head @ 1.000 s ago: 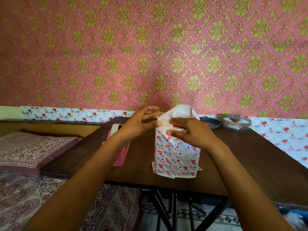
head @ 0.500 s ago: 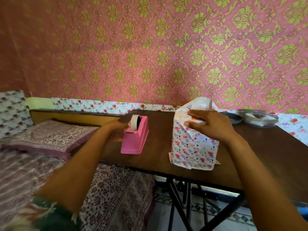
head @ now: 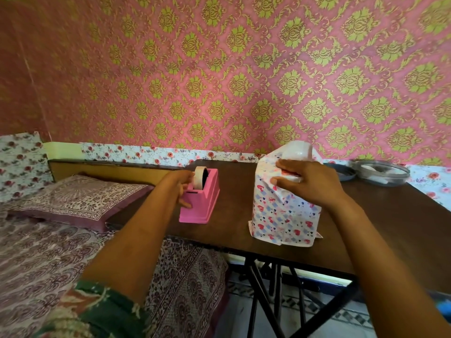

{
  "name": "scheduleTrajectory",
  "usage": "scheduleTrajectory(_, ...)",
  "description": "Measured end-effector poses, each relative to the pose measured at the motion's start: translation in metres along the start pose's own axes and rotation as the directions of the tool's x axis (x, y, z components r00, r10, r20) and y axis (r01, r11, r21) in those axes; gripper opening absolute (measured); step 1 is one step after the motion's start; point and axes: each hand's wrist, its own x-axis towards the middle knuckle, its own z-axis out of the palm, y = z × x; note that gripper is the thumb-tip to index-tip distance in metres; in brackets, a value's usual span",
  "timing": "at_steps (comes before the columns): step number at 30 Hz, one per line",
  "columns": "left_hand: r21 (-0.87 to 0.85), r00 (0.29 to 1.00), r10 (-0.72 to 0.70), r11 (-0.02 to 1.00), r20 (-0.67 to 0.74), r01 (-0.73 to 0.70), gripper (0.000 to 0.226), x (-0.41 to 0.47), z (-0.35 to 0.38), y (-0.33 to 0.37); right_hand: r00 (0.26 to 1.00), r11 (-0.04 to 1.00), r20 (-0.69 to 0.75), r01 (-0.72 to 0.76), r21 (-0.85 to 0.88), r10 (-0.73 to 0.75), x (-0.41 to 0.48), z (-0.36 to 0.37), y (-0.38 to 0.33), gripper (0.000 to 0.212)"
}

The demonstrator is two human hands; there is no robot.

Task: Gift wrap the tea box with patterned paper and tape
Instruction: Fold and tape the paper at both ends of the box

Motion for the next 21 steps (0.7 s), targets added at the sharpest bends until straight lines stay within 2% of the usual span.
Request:
scheduleTrajectory(4, -0.073, 0.999, 0.012, 0.997, -0.044, -0.015, 0.037, -0.001, 0.003, 0.002, 1.0, 1.0, -0.006, 0.002, 0.004, -0.002, -0.002, -0.001, -0.001, 0.052)
scheduleTrajectory(8, -0.316, 0.993, 0.066, 0.944, -0.101, -0.095, 0.036, 0.001, 0.003, -0.017, 1.0, 1.0, -0.014, 0.003, 0.008, -0.003, -0.003, -0.001, -0.002, 0.051)
scheduleTrajectory(10, -0.376, 0.985, 0.11, 0.914, -0.135, -0.154, 0.031, 0.0, 0.003, -0.031, 1.0, 1.0, -0.004, -0.002, 0.009, 0.002, -0.003, -0.001, -0.002, 0.052)
scheduleTrajectory(14, -0.384, 0.971, 0.156, 0.898, -0.181, -0.215, 0.029, -0.002, 0.004, -0.05, 1.0, 1.0, 0.008, -0.013, 0.014, 0.013, -0.002, 0.0, -0.001, 0.052)
scheduleTrajectory(17, -0.347, 0.965, 0.159, 0.91, -0.207, -0.225, 0.004, -0.002, 0.005, -0.056, 1.0, 1.0, 0.008, -0.016, 0.016, 0.016, -0.002, 0.0, -0.002, 0.053)
scheduleTrajectory(21, -0.345, 0.975, 0.14, 0.918, -0.174, -0.194, 0.013, 0.003, 0.005, -0.07, 1.0, 1.0, 0.003, -0.017, 0.016, 0.017, -0.002, -0.001, -0.002, 0.052)
